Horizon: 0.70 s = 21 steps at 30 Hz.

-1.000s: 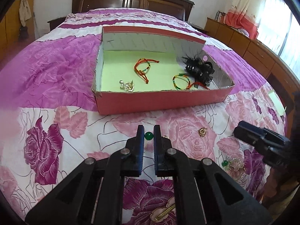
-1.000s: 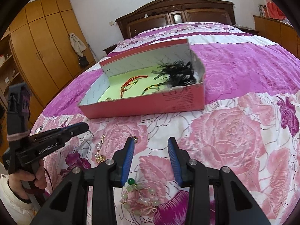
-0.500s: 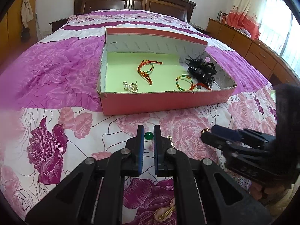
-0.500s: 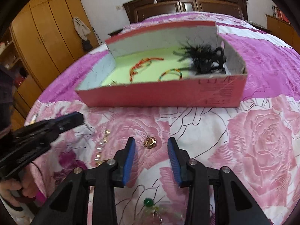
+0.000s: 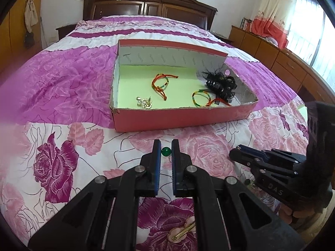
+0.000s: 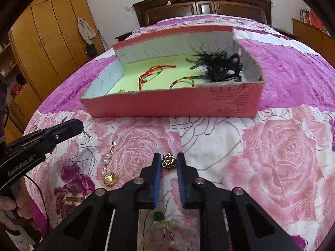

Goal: Organize jewelry
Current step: 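Grasp the green-bead earring with the left gripper while the right closes on a gold pendant, then carry the green-bead earring and gold pendant into the pink shoebox with both grippers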

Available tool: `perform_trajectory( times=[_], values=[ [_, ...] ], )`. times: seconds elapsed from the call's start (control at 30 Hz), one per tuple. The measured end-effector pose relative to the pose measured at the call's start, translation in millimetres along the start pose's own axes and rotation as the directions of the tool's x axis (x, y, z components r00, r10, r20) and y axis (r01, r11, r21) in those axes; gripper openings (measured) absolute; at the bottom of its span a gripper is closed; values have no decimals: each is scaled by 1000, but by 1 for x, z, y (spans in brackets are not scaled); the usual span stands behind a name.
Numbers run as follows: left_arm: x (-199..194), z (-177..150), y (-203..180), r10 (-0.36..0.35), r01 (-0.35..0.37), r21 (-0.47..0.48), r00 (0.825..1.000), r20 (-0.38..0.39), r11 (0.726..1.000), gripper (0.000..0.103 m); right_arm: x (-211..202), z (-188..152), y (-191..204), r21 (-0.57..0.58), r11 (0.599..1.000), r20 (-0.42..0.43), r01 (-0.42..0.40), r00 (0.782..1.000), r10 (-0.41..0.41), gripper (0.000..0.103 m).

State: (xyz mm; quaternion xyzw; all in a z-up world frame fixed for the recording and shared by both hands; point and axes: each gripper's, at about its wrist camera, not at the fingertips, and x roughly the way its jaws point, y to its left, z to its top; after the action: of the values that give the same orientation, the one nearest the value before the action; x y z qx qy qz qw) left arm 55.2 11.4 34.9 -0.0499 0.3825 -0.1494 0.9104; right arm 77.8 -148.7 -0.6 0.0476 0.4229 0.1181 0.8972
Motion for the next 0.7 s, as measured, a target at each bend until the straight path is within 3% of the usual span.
perform_trajectory(
  times=[0.33, 0.7],
  values=[
    [-14, 9, -14, -6, 5, 29, 998, 59, 1000, 1, -41, 5, -1, -1, 1000, 127, 17, 992, -17, 17],
    [-26, 27, -22, -10, 3, 45, 988, 153, 999, 1, -64, 24, 2, -16, 999, 292, 39, 956, -33, 17]
  ],
)
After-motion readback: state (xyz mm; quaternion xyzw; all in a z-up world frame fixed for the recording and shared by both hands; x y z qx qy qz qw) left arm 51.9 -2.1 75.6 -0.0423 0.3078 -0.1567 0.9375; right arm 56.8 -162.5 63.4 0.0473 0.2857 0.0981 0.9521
